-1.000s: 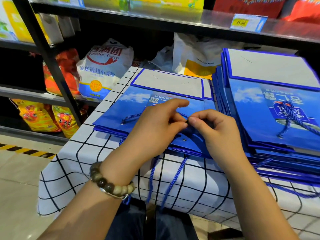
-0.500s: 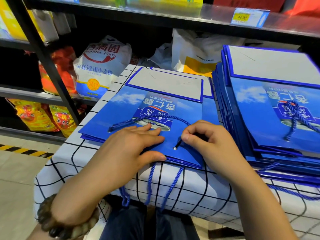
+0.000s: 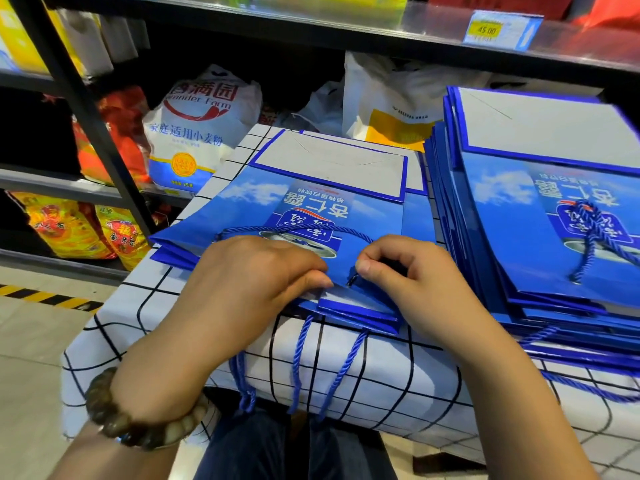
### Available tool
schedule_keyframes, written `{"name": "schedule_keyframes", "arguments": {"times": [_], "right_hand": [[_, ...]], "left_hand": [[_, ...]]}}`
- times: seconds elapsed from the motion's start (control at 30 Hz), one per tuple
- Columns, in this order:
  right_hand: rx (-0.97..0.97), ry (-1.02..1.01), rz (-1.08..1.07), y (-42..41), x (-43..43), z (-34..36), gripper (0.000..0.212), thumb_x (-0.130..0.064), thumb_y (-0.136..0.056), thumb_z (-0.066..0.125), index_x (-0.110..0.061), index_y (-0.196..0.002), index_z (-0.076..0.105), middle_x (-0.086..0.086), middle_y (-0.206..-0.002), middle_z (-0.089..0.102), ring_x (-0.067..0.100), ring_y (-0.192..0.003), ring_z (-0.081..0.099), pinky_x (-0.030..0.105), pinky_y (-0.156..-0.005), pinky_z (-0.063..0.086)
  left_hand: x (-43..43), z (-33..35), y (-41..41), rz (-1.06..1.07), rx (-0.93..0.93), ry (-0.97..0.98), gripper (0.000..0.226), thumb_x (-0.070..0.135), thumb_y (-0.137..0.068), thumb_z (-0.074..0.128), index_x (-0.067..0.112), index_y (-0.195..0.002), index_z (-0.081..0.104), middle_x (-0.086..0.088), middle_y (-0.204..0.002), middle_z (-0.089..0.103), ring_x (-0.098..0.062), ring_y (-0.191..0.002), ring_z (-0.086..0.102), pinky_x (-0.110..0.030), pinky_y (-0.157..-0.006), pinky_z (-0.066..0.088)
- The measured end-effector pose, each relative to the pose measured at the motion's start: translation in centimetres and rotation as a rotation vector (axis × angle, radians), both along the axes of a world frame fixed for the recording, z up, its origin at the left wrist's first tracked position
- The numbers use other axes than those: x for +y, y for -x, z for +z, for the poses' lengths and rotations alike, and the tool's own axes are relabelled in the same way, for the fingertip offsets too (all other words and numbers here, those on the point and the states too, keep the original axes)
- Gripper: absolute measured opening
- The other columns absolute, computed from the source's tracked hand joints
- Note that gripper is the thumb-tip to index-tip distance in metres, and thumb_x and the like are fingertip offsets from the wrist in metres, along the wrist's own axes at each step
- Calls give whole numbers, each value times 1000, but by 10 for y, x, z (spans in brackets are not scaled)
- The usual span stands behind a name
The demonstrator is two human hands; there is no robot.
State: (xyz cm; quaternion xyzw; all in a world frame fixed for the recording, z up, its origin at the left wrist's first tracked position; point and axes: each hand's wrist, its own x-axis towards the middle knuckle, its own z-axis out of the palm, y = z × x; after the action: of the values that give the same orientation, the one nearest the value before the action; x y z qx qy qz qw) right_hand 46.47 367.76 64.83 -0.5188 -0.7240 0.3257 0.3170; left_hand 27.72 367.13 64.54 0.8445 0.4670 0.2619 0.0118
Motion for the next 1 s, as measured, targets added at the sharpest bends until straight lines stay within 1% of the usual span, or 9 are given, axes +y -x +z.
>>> {"name": "schedule_keyframes", "arguments": {"times": [0.17, 0.3, 0.43, 0.53, 0.67, 0.8, 0.87, 0.93, 1.0], "right_hand": [[-73, 8, 54, 2, 0, 0, 24, -20, -87, 59, -33, -66, 57, -11, -72, 59, -1, -69, 51, 10, -64, 38], [52, 86, 156, -7, -3, 6, 13, -25, -83, 54, -21, -80, 67, -2, -85, 60, 8, -84, 57, 21, -79, 42], [-98, 63, 220, -12, -5, 5, 25, -24, -77, 47, -19, -90, 68, -9, -89, 57, 3, -85, 55, 13, -76, 39], [-188, -31, 183, -9, -5, 4, 24, -21, -85, 48, -17, -96, 69, -7, -89, 59, 4, -86, 55, 17, -80, 42], [-237, -78, 147, -7, -8, 6, 26, -23, -87, 47, -21, -101, 69, -6, -91, 61, 9, -89, 57, 31, -83, 46], [-145, -101, 51, -2, -10, 7, 23, -12, -91, 50, -16, -101, 70, -5, -91, 64, 8, -88, 59, 23, -83, 47], [-141, -135, -50, 0, -8, 6, 25, -7, -91, 49, -16, -101, 70, -2, -89, 67, 11, -87, 61, 26, -83, 47], [-122, -101, -81, -1, -7, 4, 25, -8, -90, 50, -17, -101, 70, -7, -86, 67, 10, -88, 63, 30, -85, 49], [-74, -24, -59, -5, -8, 4, 25, -9, -89, 52, -21, -103, 69, -18, -87, 65, 0, -89, 63, 24, -86, 50]], "left_hand": [[5, -3, -4, -11, 52, -236, 35, 38, -86, 48, 15, -74, 70, 0, -66, 68, -23, -62, 65, -32, -68, 39], [0, -1, -13, 133, -110, -180, 28, 40, -85, 51, 14, -77, 59, 1, -70, 62, -16, -68, 49, -26, -71, 32], [-13, -3, -24, 283, -178, -176, 25, 36, -80, 58, 18, -63, 60, 2, -81, 64, -22, -78, 60, -29, -78, 31], [-23, -1, -39, 365, -76, -25, 35, 46, -75, 49, 25, -56, 69, 1, -94, 71, -26, -102, 62, -35, -87, 28], [-22, 3, -48, 429, 48, 98, 33, 51, -68, 52, 28, -55, 70, 2, -87, 73, -28, -102, 63, -39, -87, 23], [-22, 11, -58, 474, 255, 246, 32, 52, -86, 47, 33, -103, 67, 10, -137, 47, -19, -139, 20, -43, -107, 3], [-22, 10, -64, 472, 275, 273, 31, 47, -91, 44, 34, -114, 60, 9, -146, 35, -19, -142, 9, -47, -110, -2], [-27, 6, -63, 462, 238, 262, 30, 48, -88, 47, 32, -104, 66, 7, -141, 44, -21, -138, 23, -46, -106, -1], [-30, 5, -60, 467, 132, 218, 26, 47, -75, 57, 27, -73, 73, 3, -113, 66, -24, -117, 53, -44, -99, 13]]}}
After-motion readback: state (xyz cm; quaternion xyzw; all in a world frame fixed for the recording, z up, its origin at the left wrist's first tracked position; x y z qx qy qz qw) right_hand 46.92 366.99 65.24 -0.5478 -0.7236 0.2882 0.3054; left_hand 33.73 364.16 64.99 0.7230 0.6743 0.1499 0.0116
